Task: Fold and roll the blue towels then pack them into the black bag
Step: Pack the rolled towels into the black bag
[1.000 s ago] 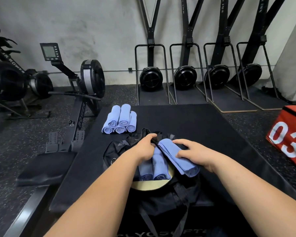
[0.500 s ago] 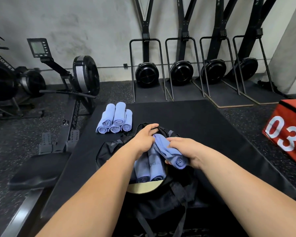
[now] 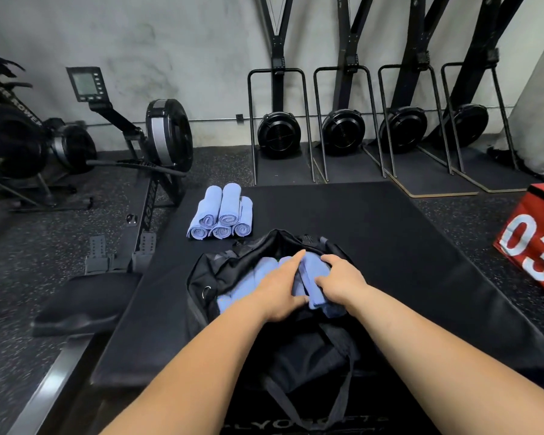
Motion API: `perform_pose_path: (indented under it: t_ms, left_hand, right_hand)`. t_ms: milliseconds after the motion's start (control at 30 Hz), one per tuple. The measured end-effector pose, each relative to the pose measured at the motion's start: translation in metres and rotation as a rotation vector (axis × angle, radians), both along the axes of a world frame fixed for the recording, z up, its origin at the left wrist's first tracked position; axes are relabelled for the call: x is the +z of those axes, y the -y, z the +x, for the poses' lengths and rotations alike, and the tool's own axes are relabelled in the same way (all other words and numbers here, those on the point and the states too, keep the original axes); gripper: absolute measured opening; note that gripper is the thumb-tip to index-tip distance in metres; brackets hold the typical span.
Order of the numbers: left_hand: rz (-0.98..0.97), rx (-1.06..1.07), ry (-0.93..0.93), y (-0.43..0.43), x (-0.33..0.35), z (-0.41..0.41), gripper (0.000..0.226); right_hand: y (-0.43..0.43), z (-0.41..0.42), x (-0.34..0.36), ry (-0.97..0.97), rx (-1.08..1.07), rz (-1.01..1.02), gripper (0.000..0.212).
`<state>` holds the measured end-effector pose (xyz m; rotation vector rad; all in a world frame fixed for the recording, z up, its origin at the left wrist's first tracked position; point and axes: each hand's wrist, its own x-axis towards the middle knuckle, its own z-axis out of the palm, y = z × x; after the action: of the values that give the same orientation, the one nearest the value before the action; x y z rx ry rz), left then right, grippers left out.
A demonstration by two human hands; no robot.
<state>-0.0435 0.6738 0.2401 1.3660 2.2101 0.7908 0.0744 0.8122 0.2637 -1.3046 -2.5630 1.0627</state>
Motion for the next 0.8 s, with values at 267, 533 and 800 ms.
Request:
perform_pose_path:
  t_ms: [267, 533, 800]
  left_hand:
    - [0.017, 0.000, -0.094, 0.006, -0.006, 0.005, 0.095]
    - [-0.039, -0.088, -0.201, 0.010, -0.002, 0.009, 0.038]
    - [-0.168, -0.102, -0.258, -0.007, -0.002, 0.018, 0.065]
  right_hand:
    - [0.004, -0.004, -0.005, 0.085, 0.011, 0.154, 0.055]
    - [-0.021, 0.018, 0.004, 0.193, 0.399, 0.137, 0.056]
    - [-0.026, 0.048, 0.025, 0.188, 0.584, 0.251, 0.044]
